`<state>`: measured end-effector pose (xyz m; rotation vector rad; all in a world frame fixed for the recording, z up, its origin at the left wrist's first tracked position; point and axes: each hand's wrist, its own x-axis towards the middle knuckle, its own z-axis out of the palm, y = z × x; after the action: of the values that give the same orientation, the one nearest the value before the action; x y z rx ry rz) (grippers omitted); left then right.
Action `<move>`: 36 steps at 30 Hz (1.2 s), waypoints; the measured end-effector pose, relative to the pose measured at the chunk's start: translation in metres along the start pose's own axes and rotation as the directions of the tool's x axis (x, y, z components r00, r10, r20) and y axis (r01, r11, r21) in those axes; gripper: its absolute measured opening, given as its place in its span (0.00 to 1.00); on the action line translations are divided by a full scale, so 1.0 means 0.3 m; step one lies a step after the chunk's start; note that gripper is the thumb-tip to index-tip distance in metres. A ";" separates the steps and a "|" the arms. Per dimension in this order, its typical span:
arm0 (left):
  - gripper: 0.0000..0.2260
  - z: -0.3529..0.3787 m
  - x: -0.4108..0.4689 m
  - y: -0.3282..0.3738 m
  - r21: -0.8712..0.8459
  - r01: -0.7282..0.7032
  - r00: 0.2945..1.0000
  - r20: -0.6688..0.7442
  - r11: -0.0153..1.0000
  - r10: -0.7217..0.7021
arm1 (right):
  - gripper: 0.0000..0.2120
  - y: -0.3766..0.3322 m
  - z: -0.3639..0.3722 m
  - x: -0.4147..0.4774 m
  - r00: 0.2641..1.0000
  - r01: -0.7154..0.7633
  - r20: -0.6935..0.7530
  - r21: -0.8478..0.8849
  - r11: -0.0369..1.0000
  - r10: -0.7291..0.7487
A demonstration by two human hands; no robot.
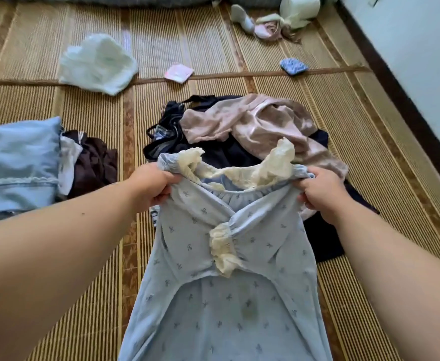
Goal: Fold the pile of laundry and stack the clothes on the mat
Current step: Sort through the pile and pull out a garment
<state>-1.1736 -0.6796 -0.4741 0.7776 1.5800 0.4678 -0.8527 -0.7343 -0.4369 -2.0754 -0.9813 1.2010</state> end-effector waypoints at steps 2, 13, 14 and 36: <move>0.07 -0.022 -0.017 0.067 0.000 -0.089 0.996 -0.006 0.996 0.089 | 0.13 -0.055 -0.030 -0.004 0.999 0.035 -0.010 0.079 0.996 -0.035; 0.11 -0.076 -0.148 0.324 0.037 -0.581 0.811 -0.061 0.813 0.582 | 0.06 -0.229 -0.081 -0.096 0.942 0.274 -0.224 0.083 0.958 -0.250; 0.11 -0.083 -0.163 0.309 0.095 -0.585 0.807 -0.032 0.805 0.590 | 0.06 -0.217 -0.082 -0.117 0.941 0.279 -0.215 0.058 0.958 -0.261; 0.11 -0.297 -0.411 -0.508 0.832 -0.504 0.862 0.465 0.233 0.204 | 0.15 0.553 0.263 -0.778 0.962 0.096 0.264 -0.568 0.818 0.071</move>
<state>-1.2905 -0.8604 -0.4780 2.0904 1.2868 -0.3704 -0.9482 -1.0120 -0.4821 -2.3773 -1.6622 1.3245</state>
